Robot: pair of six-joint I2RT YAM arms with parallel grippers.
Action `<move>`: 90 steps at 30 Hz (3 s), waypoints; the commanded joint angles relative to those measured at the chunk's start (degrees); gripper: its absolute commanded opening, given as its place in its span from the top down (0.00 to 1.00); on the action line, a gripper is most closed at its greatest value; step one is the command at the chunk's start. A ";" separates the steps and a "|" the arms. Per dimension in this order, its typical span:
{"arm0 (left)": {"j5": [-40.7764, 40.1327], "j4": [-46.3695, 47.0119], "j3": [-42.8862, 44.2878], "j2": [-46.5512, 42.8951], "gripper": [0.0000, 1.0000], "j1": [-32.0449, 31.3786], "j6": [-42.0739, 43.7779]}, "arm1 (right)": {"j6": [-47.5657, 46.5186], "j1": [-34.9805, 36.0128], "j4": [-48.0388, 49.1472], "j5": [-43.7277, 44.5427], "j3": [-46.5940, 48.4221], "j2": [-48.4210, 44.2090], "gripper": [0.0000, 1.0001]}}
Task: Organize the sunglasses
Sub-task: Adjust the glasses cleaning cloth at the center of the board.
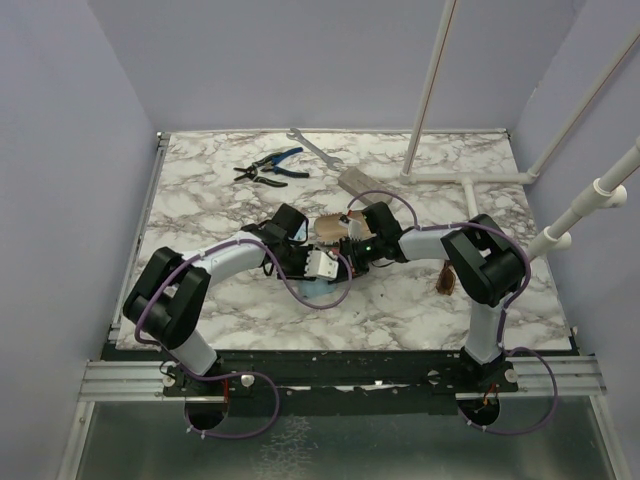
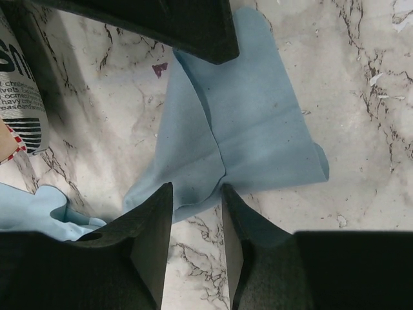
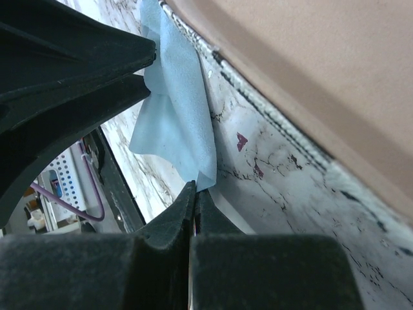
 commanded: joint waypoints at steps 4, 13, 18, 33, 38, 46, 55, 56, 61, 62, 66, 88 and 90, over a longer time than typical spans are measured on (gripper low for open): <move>3.50 -0.49 3.90 1.37 0.62 -0.30 -8.99 | -1.88 0.10 -2.32 0.75 -0.11 -1.09 0.99; 1.40 0.08 2.29 1.59 0.61 -0.65 -7.48 | -2.55 0.03 -2.60 1.39 -0.34 -1.67 0.99; -0.54 0.64 2.13 2.03 0.61 -1.25 -7.01 | -2.71 0.04 -2.49 1.40 -0.58 -1.73 1.00; -5.74 3.89 2.74 2.30 0.68 -1.29 -7.66 | -3.24 0.03 -2.52 1.73 -0.89 -2.09 0.99; -5.86 4.05 3.09 2.29 0.68 -1.54 -8.27 | -3.41 0.03 -2.61 1.74 -0.84 -1.98 0.99; -7.34 4.04 -1.29 0.76 0.68 -4.13 -2.23 | -3.45 0.03 -2.76 1.61 -1.02 -2.18 0.99; -9.29 2.21 -1.50 0.64 0.63 -4.74 2.23 | -3.48 0.03 -2.78 1.40 -1.11 -2.32 0.99; -8.97 1.14 -1.07 0.64 0.60 -4.76 2.93 | -3.45 0.03 -2.76 1.47 -1.12 -2.34 0.99; -4.44 -3.39 1.66 0.72 0.49 -4.74 2.07 | -3.62 0.03 -2.87 1.34 -1.14 -2.54 1.00; -3.92 -3.61 1.63 0.57 0.47 -4.76 1.85 | -3.59 0.03 -2.87 1.36 -1.16 -2.67 1.00; -2.29 -3.78 2.07 0.73 0.38 -4.76 0.12 | -3.45 0.03 -2.99 0.65 -1.39 -3.18 0.99; 0.85 23.42 -4.41 0.52 0.41 -5.44 -33.39 | 4.08 0.08 2.19 -6.07 -3.41 -5.55 0.99; -1.16 25.18 -5.30 0.45 0.42 -5.42 -34.06 | 4.01 0.03 2.17 -6.04 -3.67 -5.60 1.00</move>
